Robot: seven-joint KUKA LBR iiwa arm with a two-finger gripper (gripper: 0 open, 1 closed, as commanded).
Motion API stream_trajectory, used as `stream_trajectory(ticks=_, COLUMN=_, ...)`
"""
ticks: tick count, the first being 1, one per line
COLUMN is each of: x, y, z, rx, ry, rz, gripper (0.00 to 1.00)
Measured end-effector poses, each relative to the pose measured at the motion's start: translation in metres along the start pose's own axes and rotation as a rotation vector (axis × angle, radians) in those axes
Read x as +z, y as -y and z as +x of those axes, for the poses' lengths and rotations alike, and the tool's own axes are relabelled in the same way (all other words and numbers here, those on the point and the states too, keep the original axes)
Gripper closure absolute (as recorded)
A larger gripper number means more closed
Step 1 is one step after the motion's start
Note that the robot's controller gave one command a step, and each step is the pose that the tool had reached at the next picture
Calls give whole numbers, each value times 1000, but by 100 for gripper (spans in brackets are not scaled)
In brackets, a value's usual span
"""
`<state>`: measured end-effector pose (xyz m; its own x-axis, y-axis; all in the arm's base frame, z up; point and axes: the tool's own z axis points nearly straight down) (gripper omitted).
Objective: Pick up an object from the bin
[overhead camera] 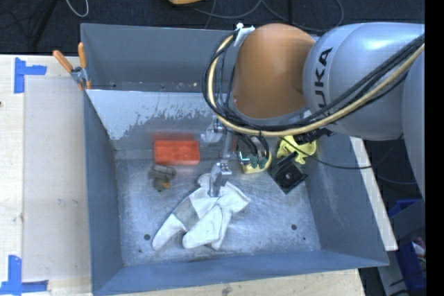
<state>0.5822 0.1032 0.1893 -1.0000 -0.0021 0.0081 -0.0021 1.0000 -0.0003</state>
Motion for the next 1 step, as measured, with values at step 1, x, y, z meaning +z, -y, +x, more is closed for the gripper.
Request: stream_trajectory(ticks=1, x=-4, y=1, z=-2, rx=2, ry=7, rz=-1, gripper=0)
